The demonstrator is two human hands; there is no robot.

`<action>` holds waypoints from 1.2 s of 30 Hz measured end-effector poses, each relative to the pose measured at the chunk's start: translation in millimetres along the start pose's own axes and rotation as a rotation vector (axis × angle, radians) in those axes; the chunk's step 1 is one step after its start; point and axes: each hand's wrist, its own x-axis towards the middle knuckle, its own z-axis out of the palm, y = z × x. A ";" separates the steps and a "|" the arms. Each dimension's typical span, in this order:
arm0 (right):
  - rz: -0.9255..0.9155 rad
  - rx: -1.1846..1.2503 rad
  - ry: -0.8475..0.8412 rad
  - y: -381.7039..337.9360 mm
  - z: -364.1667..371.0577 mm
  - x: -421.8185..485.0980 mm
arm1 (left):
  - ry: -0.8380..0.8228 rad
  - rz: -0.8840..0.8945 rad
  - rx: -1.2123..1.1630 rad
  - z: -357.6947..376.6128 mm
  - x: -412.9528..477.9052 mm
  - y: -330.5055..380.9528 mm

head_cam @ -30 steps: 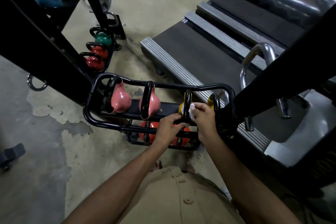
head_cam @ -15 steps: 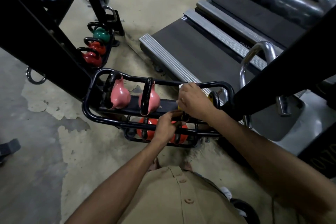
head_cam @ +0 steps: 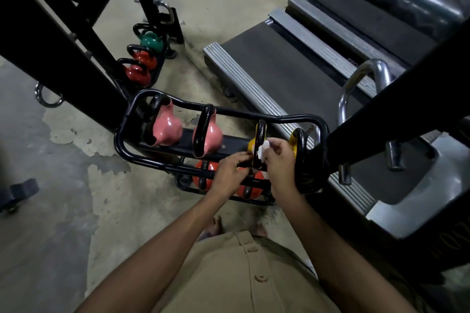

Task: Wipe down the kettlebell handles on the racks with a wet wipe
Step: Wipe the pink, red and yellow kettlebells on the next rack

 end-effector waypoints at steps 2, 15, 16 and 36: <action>0.118 0.062 -0.062 -7.2 -0.5 11.3 | -0.026 0.008 0.039 -1.5 1.6 2.3; -0.750 -0.621 -0.077 -1.2 -7.9 -5.7 | -0.078 0.166 0.239 -43.9 61.8 57.7; -0.858 -0.719 -0.097 1.2 -8.6 -8.3 | -0.136 0.182 0.277 -42.9 66.1 61.4; -0.172 -0.142 -0.016 8.1 -13.4 -24.2 | -0.228 0.235 0.502 -45.5 75.1 66.3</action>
